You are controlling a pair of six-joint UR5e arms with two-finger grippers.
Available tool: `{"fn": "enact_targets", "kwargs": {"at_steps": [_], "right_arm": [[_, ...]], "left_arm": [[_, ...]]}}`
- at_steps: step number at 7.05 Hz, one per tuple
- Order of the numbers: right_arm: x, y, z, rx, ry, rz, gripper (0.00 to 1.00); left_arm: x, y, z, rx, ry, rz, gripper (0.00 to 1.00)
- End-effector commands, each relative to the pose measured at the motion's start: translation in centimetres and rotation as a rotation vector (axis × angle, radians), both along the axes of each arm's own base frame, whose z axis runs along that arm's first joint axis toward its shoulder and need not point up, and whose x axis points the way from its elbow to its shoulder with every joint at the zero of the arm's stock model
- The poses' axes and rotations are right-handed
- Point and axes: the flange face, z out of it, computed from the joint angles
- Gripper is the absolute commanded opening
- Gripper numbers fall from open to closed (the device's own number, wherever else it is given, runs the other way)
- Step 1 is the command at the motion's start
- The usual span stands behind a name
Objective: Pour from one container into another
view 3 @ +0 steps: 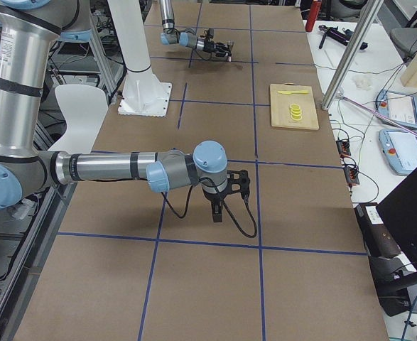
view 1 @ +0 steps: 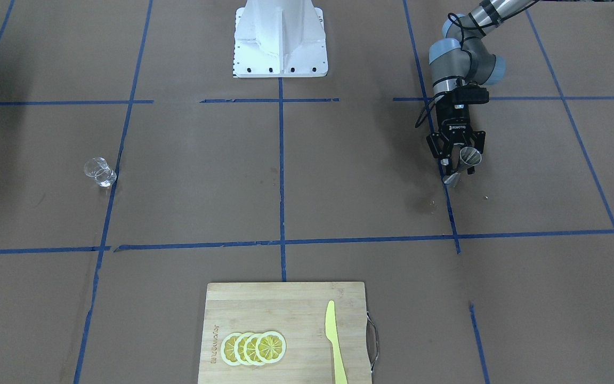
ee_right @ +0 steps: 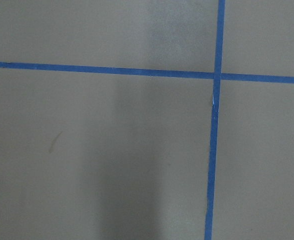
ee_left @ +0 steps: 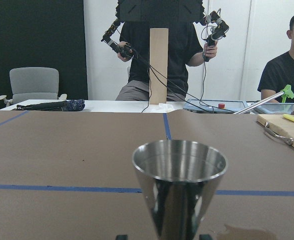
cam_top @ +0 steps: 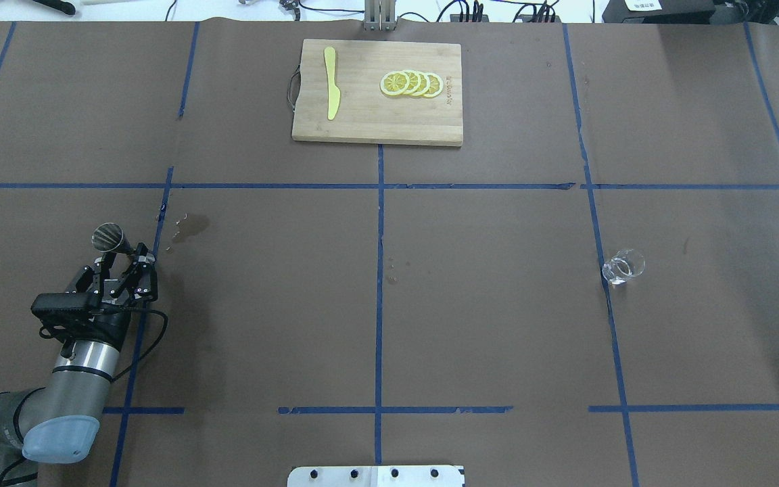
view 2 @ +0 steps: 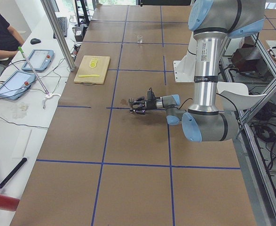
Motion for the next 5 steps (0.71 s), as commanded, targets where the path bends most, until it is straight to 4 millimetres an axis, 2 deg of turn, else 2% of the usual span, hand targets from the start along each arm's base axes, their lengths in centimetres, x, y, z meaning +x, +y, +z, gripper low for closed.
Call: {"fn": "enact_targets", "kwargs": {"at_steps": [1, 3, 5], "right_arm": [[-0.03, 0.00, 0.01, -0.001, 0.000, 0.000, 1.00], [-0.03, 0.00, 0.01, -0.001, 0.000, 0.000, 1.00], [0.03, 0.00, 0.08, -0.002, 0.001, 0.002, 1.00]], "left_arm": [[-0.01, 0.00, 0.06, 0.002, -0.004, -0.002, 0.57], [0.09, 0.06, -0.01, 0.002, -0.003, 0.000, 0.47], [0.09, 0.14, 0.13, 0.002, -0.006, 0.001, 0.30]]}}
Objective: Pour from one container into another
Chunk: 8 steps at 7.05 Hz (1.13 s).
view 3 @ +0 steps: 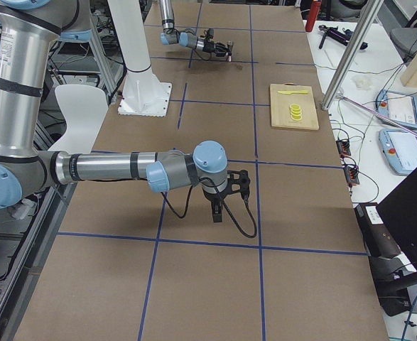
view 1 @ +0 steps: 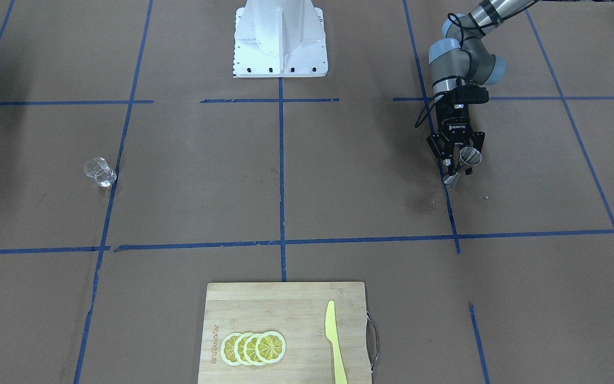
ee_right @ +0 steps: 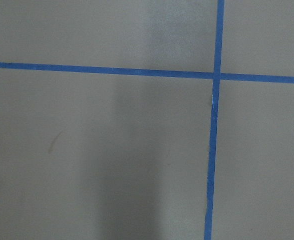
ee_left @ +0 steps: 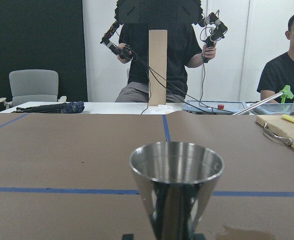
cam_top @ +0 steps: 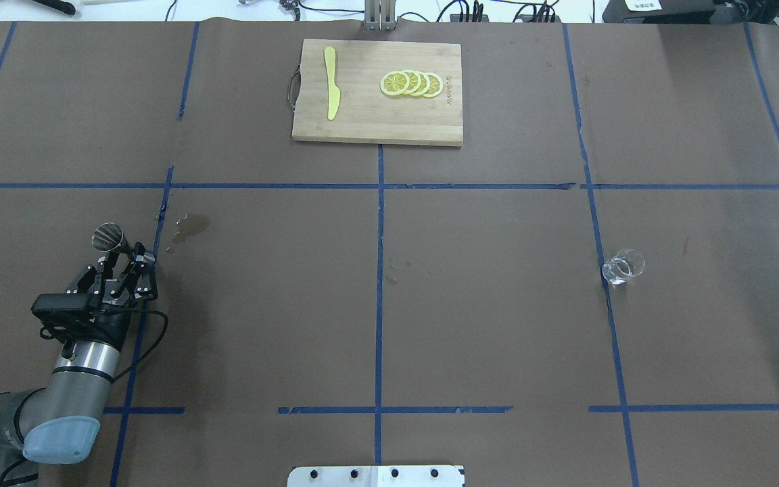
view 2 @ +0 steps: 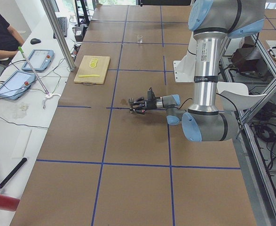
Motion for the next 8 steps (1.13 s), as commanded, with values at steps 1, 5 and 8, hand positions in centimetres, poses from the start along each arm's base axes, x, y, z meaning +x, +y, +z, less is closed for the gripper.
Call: {"fn": "enact_targets", "kwargs": {"at_steps": [1, 5, 8], "right_arm": [[0.0, 0.0, 0.1, -0.001, 0.000, -0.001, 1.00], [-0.1, -0.2, -0.1, 0.001, 0.001, -0.001, 1.00], [-0.4, -0.2, -0.1, 0.000, 0.001, -0.005, 1.00]], "left_arm": [[-0.1, 0.0, 0.2, 0.000, -0.007, -0.002, 0.14], [-0.8, -0.3, -1.1, 0.030, -0.006, -0.017, 0.00], [-2.6, 0.0, -3.0, 0.104, 0.012, 0.010, 0.00]]}}
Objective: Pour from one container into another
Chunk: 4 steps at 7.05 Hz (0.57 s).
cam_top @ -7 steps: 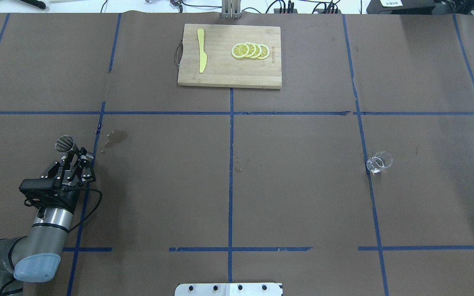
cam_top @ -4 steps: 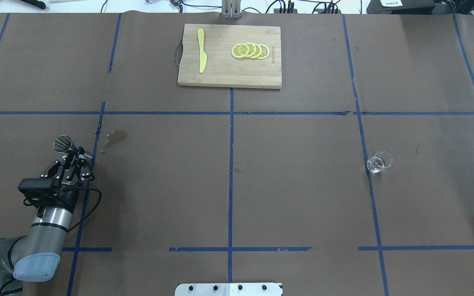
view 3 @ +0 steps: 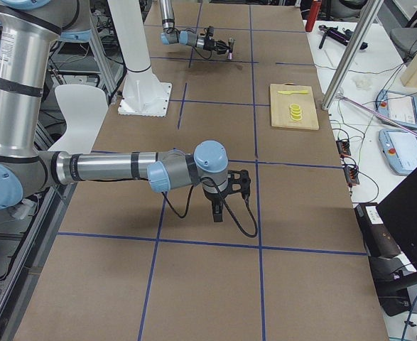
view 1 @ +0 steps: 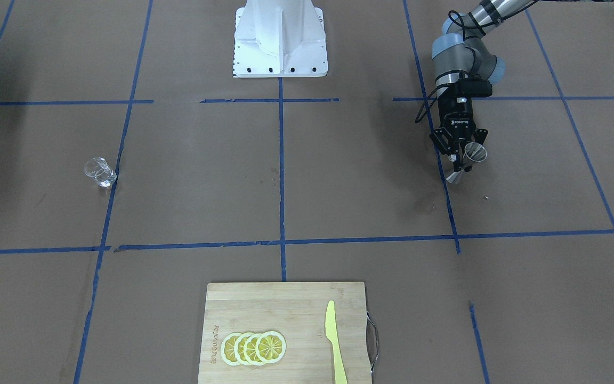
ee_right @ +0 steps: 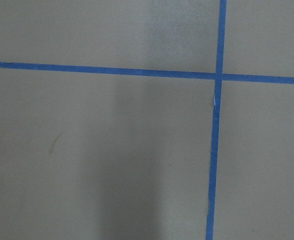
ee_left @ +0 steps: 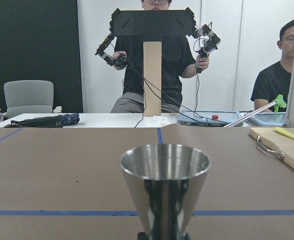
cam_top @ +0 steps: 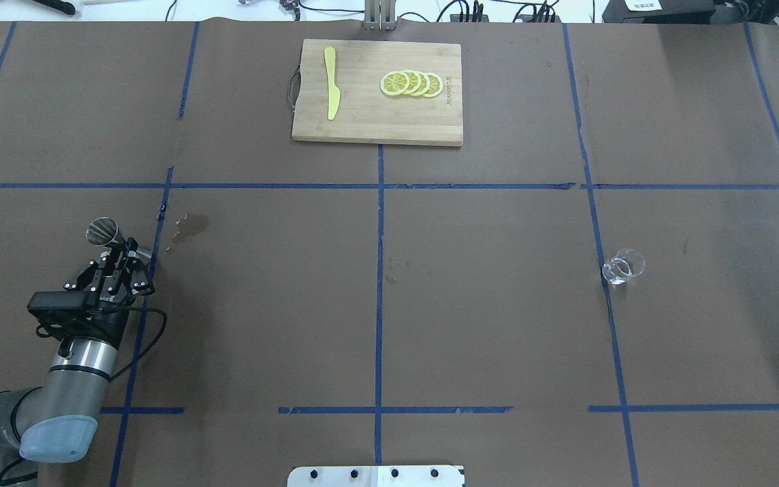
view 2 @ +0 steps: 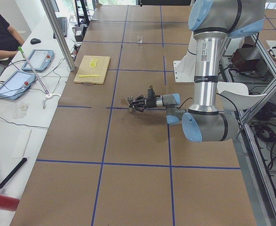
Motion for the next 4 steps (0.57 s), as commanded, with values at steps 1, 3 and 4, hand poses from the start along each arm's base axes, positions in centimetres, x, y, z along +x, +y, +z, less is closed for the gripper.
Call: {"fn": "enact_targets", "kwargs": {"at_steps": [1, 3, 4], "right_arm": [[-0.6, 0.0, 0.0, 0.000, 0.000, -0.013, 1.00], [-2.6, -0.6, -1.0, 0.050, -0.006, -0.059, 1.00], [-4.3, -0.8, -1.9, 0.129, -0.019, -0.096, 1.00]], "left_arm": [[-1.8, 0.3, -1.4, 0.055, 0.049, 0.012, 0.00], [-1.0, 0.3, -3.9, 0.092, -0.011, 0.021, 0.00], [-0.6, 0.3, -4.6, 0.097, -0.002, -0.002, 0.00]]}}
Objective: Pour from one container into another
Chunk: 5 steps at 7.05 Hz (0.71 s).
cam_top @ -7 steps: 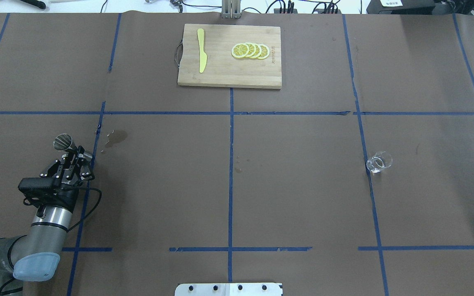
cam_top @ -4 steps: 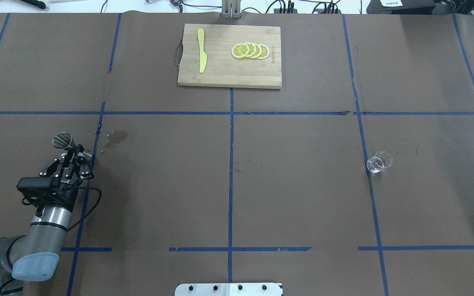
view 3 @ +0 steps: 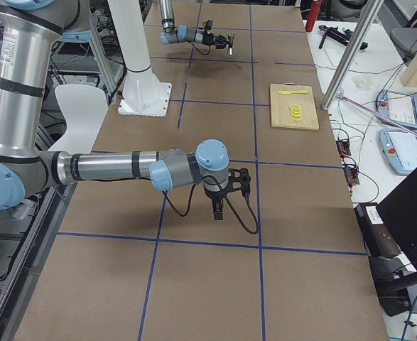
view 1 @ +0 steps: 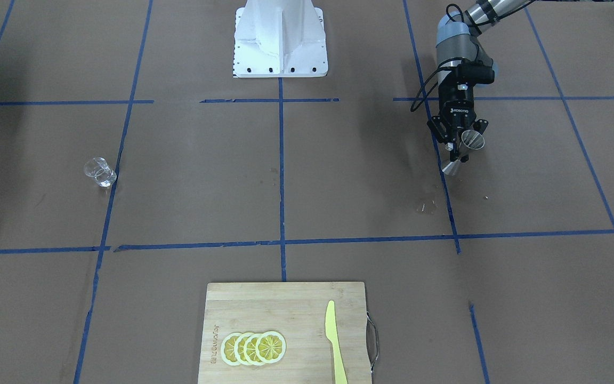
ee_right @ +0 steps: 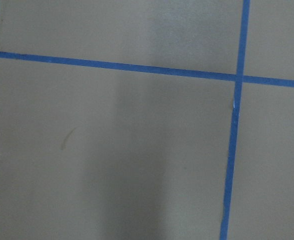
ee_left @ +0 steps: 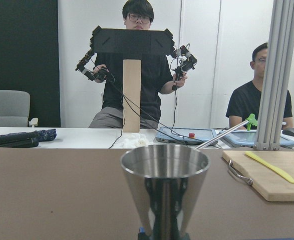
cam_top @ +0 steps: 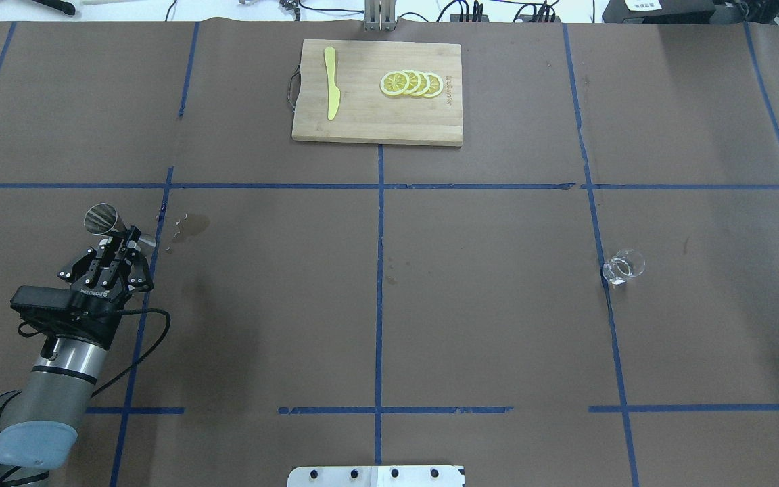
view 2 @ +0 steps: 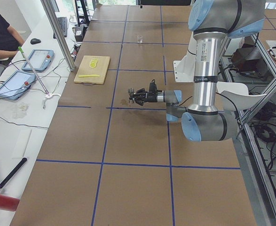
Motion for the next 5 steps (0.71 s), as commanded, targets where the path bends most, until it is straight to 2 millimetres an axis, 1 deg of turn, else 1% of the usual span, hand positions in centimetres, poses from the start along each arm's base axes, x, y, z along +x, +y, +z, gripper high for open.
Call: {"fn": "enact_targets", "kwargs": {"at_steps": [1, 2, 3, 4, 5], "right_arm": [[-3.2, -0.3, -1.8, 0.065, -0.037, -0.018, 1.00], [-5.4, -0.2, -3.5, 0.074, -0.090, 0.027, 1.00], [-8.1, 0.3, -5.4, 0.066, -0.163, 0.081, 1.00], [-10.2, 1.0, -6.5, 0.043, -0.218, 0.093, 1.00], [-15.3, 1.8, -9.6, 0.101, -0.225, 0.082, 1.00]], "left_arm": [[0.6, 0.1, -1.4, 0.014, 0.007, -0.014, 0.00], [1.4, 0.1, -2.5, 0.017, 0.026, -0.010, 0.00], [2.9, 0.0, -4.9, 0.033, 0.025, -0.004, 0.00], [3.8, -0.2, -6.0, 0.042, 0.022, 0.000, 0.00], [4.0, -0.1, -6.3, 0.043, 0.025, 0.005, 0.00]]}}
